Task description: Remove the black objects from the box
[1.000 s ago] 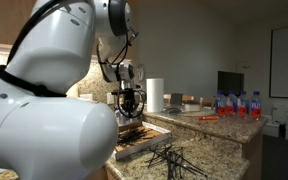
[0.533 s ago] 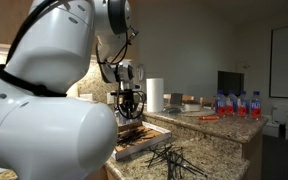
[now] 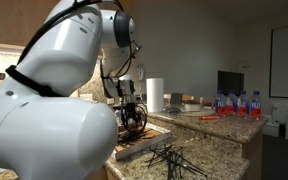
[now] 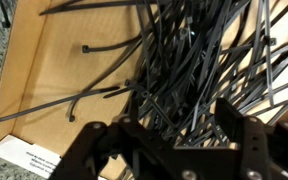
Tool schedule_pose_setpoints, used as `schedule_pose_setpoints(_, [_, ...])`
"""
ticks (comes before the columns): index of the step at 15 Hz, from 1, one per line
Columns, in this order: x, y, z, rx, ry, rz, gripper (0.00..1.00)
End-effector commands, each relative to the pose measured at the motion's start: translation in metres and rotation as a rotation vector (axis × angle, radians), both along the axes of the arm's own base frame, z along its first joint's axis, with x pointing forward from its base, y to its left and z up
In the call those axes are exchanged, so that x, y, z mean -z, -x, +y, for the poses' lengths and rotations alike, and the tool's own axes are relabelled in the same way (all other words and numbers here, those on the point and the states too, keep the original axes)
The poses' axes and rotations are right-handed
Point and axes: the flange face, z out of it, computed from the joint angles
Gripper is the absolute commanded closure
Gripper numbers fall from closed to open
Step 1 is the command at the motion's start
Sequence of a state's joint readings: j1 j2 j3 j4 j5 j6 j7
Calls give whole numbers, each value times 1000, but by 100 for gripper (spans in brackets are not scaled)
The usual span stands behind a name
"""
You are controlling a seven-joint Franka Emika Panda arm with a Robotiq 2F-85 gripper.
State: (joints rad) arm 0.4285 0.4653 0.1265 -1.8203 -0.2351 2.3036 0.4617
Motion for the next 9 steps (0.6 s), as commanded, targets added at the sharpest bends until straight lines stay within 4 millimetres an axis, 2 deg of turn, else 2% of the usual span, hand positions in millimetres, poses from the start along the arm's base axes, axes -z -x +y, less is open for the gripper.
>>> schedule_pose_setpoints(1, [15, -10, -2, -2, -8, -61, 0])
schedule_pose_setpoints(5, [35, -15, 5, -17, -38, -64, 0])
schedule_pose_setpoints(9, [53, -12, 15, -32, -36, -40, 0])
